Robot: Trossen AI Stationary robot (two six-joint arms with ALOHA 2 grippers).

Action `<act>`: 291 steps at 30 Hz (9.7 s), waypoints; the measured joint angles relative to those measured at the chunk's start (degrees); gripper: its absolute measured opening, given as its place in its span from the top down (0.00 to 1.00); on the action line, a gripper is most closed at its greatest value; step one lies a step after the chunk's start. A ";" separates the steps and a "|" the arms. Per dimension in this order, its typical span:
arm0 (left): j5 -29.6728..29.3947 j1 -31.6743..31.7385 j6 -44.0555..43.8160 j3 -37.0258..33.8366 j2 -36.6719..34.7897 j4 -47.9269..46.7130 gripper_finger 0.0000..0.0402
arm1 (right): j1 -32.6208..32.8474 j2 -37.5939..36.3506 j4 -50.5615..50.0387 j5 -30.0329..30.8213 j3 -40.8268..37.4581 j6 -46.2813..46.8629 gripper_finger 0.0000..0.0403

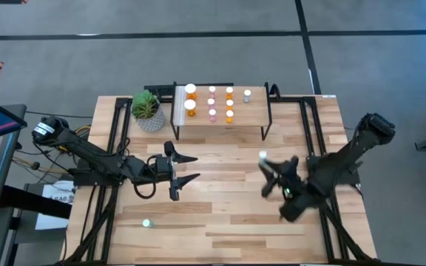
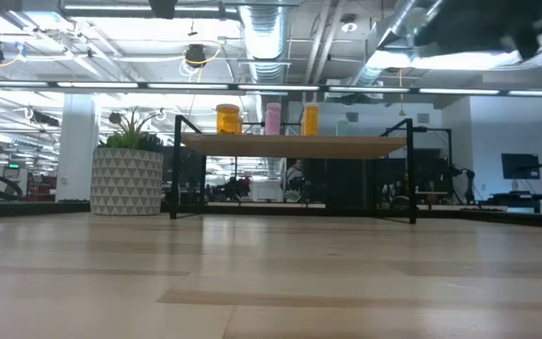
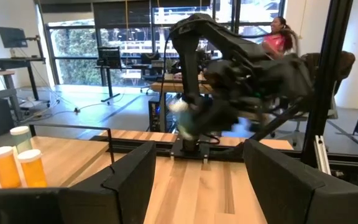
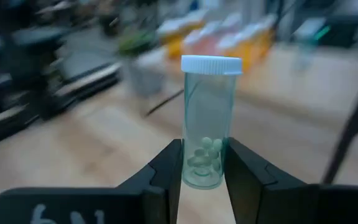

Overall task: Pick and place medicine bottles onto shelf by color
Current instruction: Put the right blue pill bottle aligned with the other blue pill bottle on the shelf

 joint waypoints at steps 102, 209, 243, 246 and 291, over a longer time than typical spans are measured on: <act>27.19 18.18 -4.06 21.03 24.61 3.20 0.27 | -21.68 -7.95 88.49 -45.81 -24.02 -74.30 0.70; 25.26 19.63 -5.33 24.00 30.80 3.58 0.78 | -21.75 -10.44 76.81 -45.27 -24.02 -68.67 0.40; 26.99 19.91 -5.38 23.91 30.86 -1.76 0.78 | -31.43 -13.12 73.93 -60.72 -20.26 -63.31 0.40; 26.99 19.85 -5.38 23.91 30.86 -1.78 0.78 | -31.49 -12.40 72.89 -60.68 -20.08 -63.25 0.40; 24.13 20.26 -6.01 23.91 30.22 -5.85 0.47 | -33.29 -12.46 73.49 -60.19 -20.11 -65.30 0.67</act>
